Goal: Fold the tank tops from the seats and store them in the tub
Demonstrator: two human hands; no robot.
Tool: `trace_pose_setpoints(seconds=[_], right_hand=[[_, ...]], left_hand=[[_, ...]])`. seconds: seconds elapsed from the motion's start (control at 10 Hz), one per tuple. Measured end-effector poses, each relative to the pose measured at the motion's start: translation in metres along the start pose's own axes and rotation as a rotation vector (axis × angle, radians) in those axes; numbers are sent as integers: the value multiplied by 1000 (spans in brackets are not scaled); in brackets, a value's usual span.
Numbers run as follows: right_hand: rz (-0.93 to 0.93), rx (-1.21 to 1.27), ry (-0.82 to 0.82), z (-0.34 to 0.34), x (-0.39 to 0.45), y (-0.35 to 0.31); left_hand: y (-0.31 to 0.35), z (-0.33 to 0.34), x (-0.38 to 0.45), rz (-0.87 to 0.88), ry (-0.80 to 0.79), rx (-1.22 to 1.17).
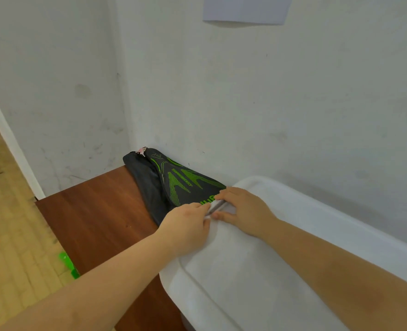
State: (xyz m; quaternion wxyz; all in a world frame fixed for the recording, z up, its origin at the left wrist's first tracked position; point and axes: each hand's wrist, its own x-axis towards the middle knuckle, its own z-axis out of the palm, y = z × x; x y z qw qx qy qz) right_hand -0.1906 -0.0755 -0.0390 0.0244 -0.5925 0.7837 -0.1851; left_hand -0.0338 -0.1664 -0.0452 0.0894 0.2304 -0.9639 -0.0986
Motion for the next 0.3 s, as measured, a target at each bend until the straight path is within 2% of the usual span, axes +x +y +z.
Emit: trace_pose_setpoints(seconds=[0.3], right_hand=[[123,-286,-157,-27,-28,-6]], left_hand=[[16,3,39,25,-114,115]])
